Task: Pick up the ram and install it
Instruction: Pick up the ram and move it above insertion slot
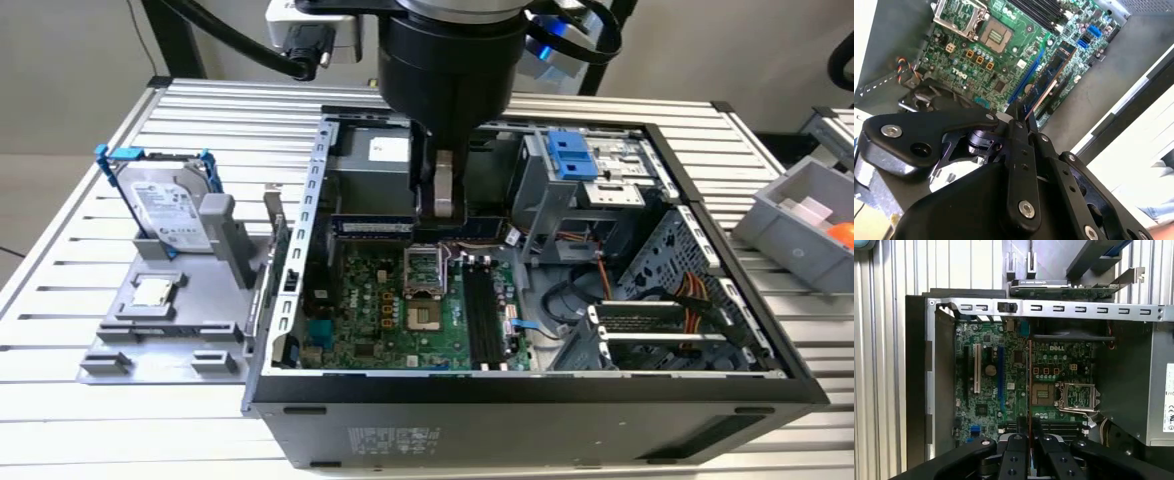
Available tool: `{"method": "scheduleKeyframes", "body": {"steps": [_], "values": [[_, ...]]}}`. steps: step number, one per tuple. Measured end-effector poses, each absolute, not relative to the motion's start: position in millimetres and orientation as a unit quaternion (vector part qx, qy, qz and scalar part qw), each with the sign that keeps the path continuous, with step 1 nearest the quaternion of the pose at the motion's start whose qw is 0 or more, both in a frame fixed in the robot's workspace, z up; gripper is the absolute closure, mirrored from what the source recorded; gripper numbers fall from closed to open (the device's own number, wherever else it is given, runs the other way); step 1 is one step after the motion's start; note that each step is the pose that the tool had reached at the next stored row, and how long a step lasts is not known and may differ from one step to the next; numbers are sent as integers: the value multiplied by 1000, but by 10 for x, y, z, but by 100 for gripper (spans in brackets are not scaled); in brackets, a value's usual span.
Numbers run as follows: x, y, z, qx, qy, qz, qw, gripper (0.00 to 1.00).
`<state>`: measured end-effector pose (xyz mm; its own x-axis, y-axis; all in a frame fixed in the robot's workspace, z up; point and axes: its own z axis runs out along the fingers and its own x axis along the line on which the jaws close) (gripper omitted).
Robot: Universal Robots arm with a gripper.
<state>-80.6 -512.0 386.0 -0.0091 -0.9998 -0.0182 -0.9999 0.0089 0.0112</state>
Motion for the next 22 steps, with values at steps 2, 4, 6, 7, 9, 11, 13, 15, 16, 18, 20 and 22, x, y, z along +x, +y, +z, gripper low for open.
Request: {"method": "scheduleKeyframes", "body": {"steps": [2,4,6,7,9,11,13,15,16,18,20,22], "values": [[-774,-5106,3861,-704,711,10,2,100],[-738,-5091,3860,-703,711,10,3,100],[-707,-5075,3861,-702,712,10,2,100],[-691,-5067,3861,-702,712,10,2,100],[-658,-5051,3861,-701,713,10,2,100],[-624,-5034,3861,-701,713,10,3,100],[-593,-5019,3861,-700,714,10,3,100],[-559,-5002,3861,-700,714,10,3,100],[-543,-4994,3861,-699,715,10,3,100],[-510,-4977,3861,-699,715,10,3,100],[-478,-4961,3861,-699,715,10,2,100],[-445,-4944,3861,-698,716,10,3,100]]}}
